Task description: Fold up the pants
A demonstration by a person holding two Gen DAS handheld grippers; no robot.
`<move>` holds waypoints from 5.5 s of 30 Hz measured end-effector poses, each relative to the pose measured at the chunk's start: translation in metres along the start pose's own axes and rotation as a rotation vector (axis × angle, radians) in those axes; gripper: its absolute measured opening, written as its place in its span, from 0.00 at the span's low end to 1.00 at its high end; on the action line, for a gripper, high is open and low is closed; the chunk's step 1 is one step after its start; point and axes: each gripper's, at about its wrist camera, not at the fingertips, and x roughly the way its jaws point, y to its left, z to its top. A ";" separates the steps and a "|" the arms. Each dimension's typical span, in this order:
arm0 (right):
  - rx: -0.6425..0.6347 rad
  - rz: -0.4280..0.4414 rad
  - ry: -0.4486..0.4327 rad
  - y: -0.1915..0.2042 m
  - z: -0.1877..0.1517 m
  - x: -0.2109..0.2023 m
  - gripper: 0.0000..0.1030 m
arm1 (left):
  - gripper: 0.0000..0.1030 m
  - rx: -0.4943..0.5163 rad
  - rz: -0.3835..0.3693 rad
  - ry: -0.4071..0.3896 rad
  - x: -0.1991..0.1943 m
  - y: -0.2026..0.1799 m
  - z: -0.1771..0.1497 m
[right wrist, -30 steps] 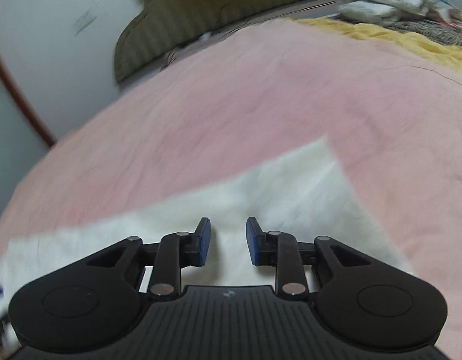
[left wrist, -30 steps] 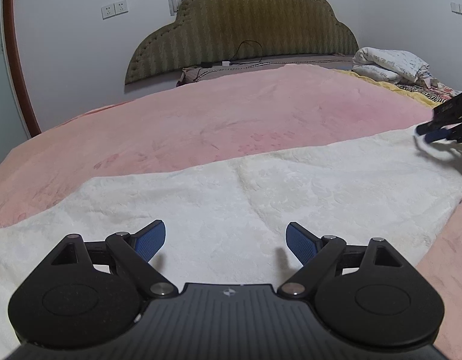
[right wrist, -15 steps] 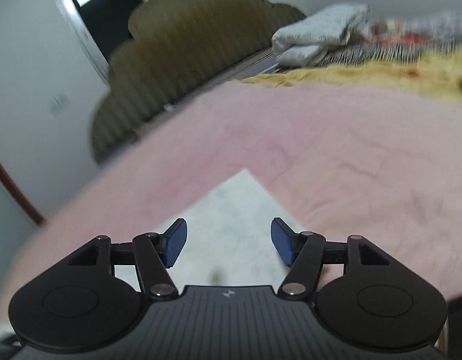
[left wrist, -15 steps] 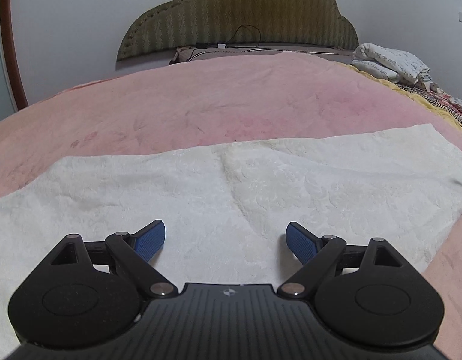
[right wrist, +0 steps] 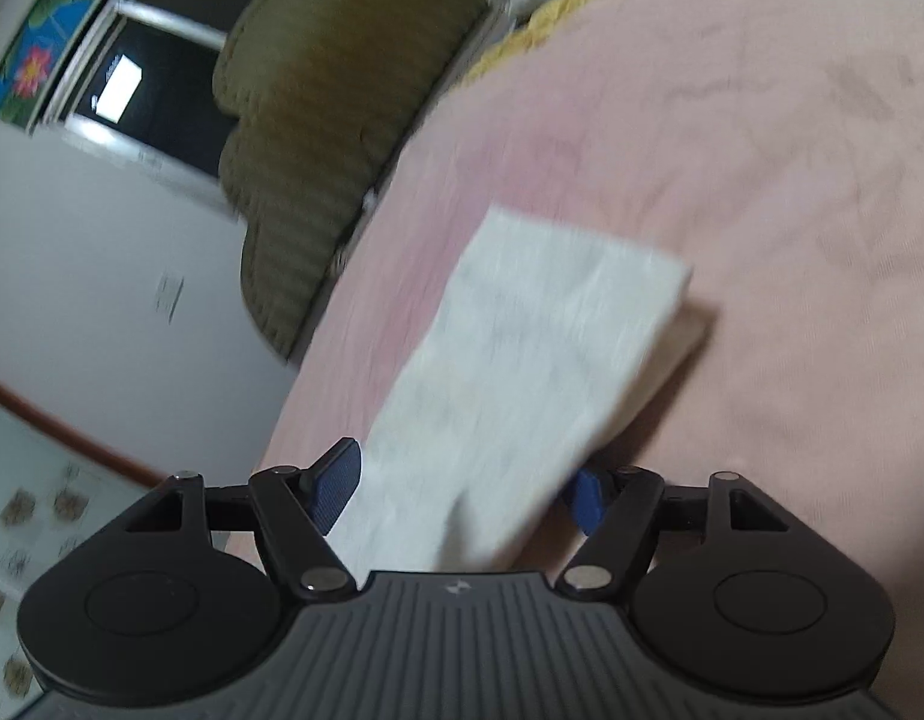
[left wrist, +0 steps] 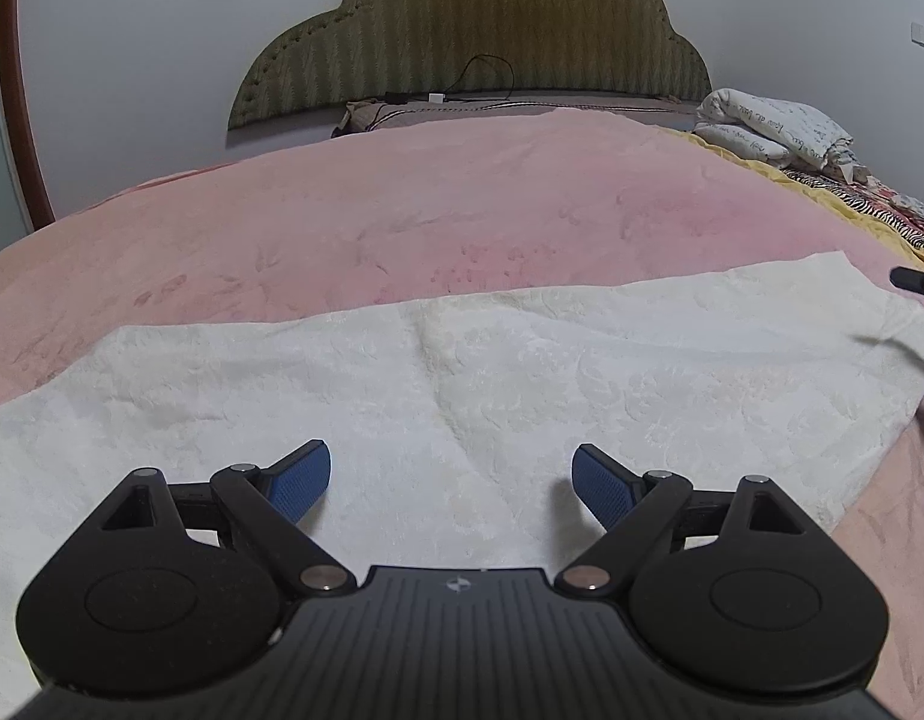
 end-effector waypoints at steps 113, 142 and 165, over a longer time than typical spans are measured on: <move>-1.479 0.463 0.384 0.217 -0.299 0.036 0.07 | 0.58 -0.689 -0.426 0.155 -0.042 0.172 -0.016; -1.360 0.357 0.545 0.210 -0.299 0.062 0.07 | 0.12 -0.747 -0.336 0.171 -0.031 0.165 -0.071; -1.181 0.078 0.356 0.167 -0.189 0.036 0.09 | 0.22 -0.480 -0.109 0.016 -0.073 0.142 -0.025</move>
